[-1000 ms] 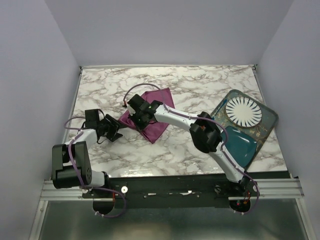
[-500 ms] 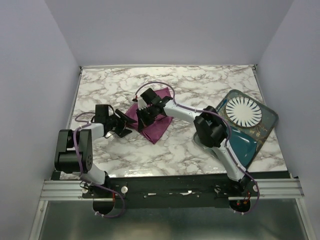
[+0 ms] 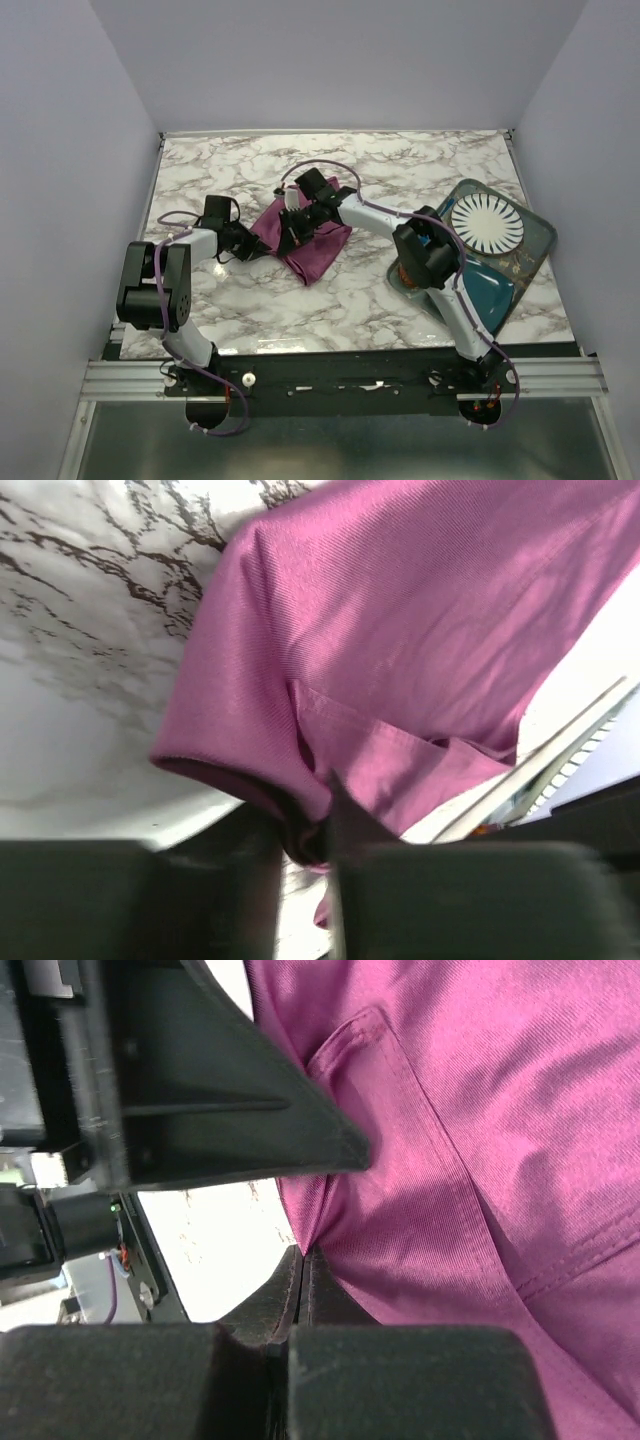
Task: Fold the napkin, place the utensils inside, and roll it up
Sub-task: Roll the napkin with the utensil
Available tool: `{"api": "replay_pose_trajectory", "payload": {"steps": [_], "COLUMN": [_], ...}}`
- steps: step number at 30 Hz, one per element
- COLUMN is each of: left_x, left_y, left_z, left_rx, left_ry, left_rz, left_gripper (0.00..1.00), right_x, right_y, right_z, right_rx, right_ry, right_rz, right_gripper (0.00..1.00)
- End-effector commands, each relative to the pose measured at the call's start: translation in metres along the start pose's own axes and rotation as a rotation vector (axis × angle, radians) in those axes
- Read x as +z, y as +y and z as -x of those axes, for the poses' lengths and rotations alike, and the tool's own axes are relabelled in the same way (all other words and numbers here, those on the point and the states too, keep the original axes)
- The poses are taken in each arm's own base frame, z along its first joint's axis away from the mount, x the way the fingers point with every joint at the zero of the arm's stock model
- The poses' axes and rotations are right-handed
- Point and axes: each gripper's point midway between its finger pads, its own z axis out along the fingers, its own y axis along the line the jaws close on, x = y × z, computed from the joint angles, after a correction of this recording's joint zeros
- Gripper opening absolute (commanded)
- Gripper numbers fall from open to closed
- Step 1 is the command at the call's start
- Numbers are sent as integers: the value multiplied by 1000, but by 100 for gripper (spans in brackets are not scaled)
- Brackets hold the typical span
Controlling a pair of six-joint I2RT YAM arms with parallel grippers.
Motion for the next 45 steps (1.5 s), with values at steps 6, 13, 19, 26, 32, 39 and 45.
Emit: {"api": "replay_pose_trajectory", "payload": {"steps": [6,13,19,26,32,39,45], "left_x": [2,2,4,5,5,5,6], "left_y": [33,33,34,38,36,40,42], "left_z": [1,2,1,0,0,-3,-3], "left_rx": [65,63,56,53,43,32,24], "left_ry": [13,13,22,24,24,33,35], "left_rz": [174,188,194,204,201,215,220], "left_gripper": [0,0,0,0,0,0,0], "right_x": [-7,-27,-22,-18,-2,8,1], "right_y": [3,10,4,10,5,-4,-19], "right_z": [4,1,-19,-21,-34,-51,-58], "right_rx": [-107,-244,-375,-436,-526,-587,-536], "right_ry": [20,-1,-2,-69,-37,-1,-8], "right_rz": [-27,-252,-472,-567,-688,-807,-886], "right_gripper": [16,57,66,72,77,72,65]}}
